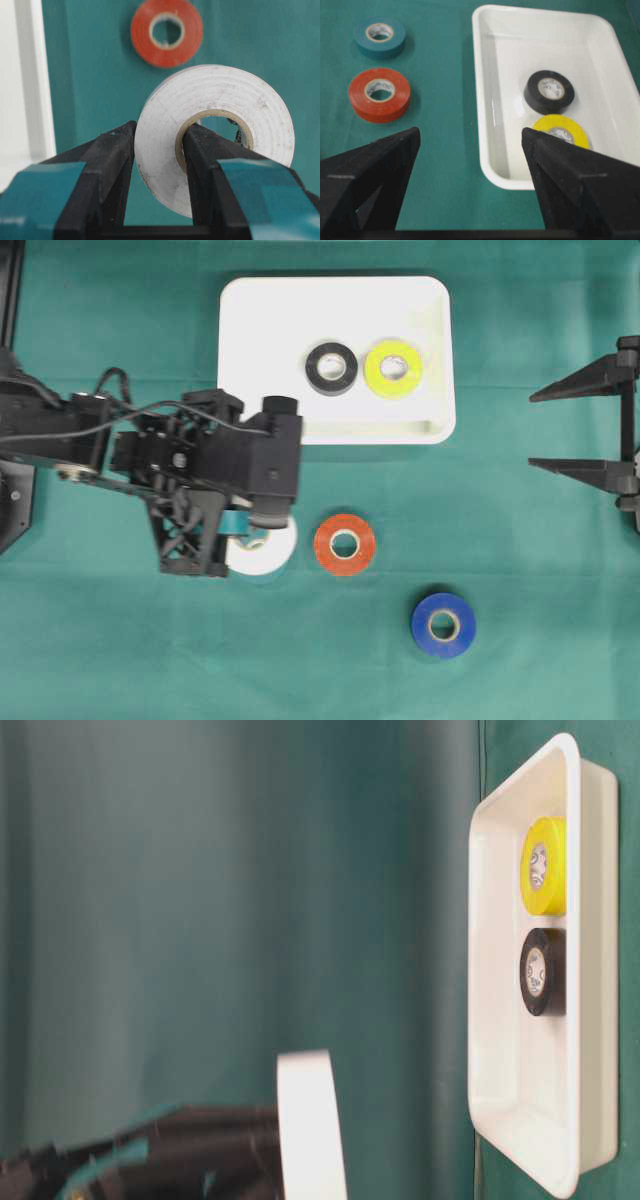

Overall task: Pick up the tape from a random location and place it into the white case.
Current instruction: 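Lift the white tape roll with the left gripper, then carry the white roll over the tray's left end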

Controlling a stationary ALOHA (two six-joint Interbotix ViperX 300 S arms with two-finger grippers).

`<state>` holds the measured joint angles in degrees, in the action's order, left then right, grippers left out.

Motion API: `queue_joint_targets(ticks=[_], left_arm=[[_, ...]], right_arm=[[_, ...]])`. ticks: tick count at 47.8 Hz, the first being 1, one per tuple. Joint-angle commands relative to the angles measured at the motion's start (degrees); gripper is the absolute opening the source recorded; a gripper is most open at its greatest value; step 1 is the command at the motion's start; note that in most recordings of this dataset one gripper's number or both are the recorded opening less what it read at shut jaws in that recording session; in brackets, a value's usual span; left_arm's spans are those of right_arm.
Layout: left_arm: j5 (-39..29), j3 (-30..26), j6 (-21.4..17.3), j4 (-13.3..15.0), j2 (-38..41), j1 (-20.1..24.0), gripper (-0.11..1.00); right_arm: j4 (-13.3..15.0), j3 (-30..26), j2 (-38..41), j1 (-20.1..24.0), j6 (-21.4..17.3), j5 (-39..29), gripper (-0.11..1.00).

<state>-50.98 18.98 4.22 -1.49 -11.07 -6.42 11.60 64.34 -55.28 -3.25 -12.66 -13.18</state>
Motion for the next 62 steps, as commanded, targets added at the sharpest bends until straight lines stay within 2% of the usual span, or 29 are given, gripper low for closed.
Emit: queue_joint_targets(ticks=[1,40,49,62], left_arm=[[0.4,0.4,0.1,0.2,-2.6,-0.1,0.25],[0.7,0.2,0.1,0.1,-2.5,1.3,0.25],[2.2,0.0,0.1,0.2,-2.4,6.3,0.25],[2.9,-0.1,0.0,0.1,-2.4,16.6,0.25]], right_arm=[[0.1,-1.5,0.4,-0.1,0.0,0.3,0.82],[0.3,-1.5,0.4,-0.1,0.3,-0.5,0.82],[0.6,-1.4,0.4,-0.1,0.3,-0.6,0.82],[0.9,-1.5,0.4,-0.1,0.3,-0.8,0.82]])
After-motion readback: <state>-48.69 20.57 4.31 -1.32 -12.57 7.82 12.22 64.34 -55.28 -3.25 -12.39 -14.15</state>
